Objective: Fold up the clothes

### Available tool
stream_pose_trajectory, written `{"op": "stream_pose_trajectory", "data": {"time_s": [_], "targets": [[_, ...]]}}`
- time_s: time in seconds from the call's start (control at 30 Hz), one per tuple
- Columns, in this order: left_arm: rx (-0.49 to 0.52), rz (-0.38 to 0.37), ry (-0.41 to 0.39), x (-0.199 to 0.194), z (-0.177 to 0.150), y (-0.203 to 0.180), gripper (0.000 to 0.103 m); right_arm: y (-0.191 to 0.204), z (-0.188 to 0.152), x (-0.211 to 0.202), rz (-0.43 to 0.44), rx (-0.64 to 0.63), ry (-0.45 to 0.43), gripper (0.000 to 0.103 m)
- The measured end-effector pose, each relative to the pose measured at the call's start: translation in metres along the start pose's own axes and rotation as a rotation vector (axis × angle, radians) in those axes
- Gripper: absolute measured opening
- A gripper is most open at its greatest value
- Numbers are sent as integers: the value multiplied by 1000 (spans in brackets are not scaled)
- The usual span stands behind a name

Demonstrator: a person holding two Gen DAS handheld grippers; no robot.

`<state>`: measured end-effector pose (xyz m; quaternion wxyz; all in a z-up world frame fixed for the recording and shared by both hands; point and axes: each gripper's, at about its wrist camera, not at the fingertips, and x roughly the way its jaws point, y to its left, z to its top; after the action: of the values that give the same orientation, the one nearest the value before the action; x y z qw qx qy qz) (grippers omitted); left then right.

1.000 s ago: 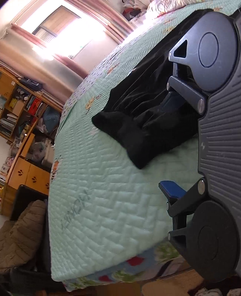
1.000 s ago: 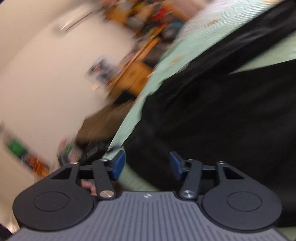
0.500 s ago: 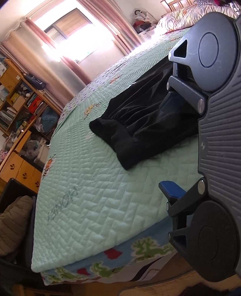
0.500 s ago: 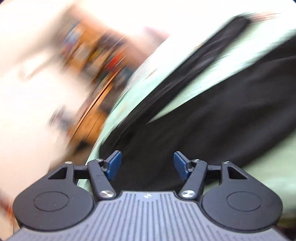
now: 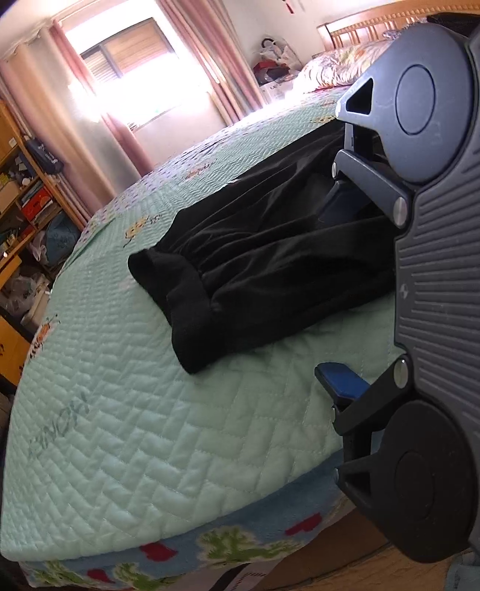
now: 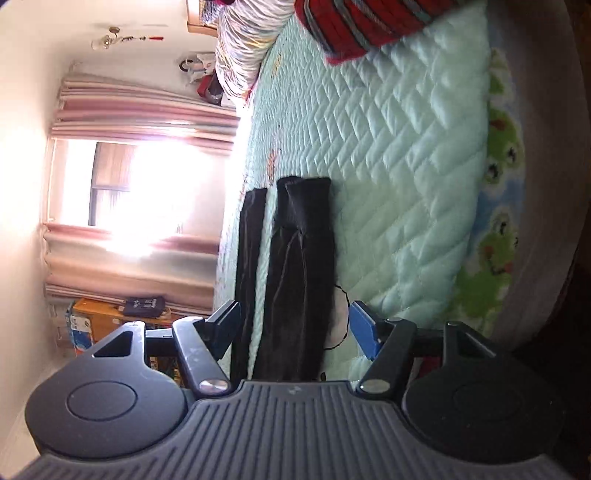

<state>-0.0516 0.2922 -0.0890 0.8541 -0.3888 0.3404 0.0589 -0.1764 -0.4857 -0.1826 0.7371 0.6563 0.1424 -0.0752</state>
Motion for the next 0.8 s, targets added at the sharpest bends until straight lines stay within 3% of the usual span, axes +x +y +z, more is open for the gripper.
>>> {"op": "stream_pose_trajectory", "data": {"time_s": [0.1, 0.17, 0.2, 0.3, 0.4, 0.47, 0.6, 0.8], "targets": [[42, 86, 9, 4, -7, -10, 99, 13, -31, 23, -54, -55, -7, 75], [75, 124, 24, 9, -13, -17, 99, 29, -36, 31, -86, -108, -19, 91], [104, 145, 25, 11, -16, -21, 102, 38, -40, 36, -91, -148, -20, 94], [170, 195, 32, 18, -26, -34, 102, 62, -51, 60, -168, -293, 13, 94], [204, 211, 45, 22, -32, -40, 102, 76, -64, 80, -206, -312, 37, 93], [211, 218, 50, 23, -33, -41, 102, 83, -71, 91, -235, -320, 40, 93], [183, 215, 56, 25, -30, -41, 102, 109, -87, 111, -381, -403, 36, 93], [190, 227, 59, 25, -33, -44, 102, 129, -111, 120, -443, -547, 21, 93]]}}
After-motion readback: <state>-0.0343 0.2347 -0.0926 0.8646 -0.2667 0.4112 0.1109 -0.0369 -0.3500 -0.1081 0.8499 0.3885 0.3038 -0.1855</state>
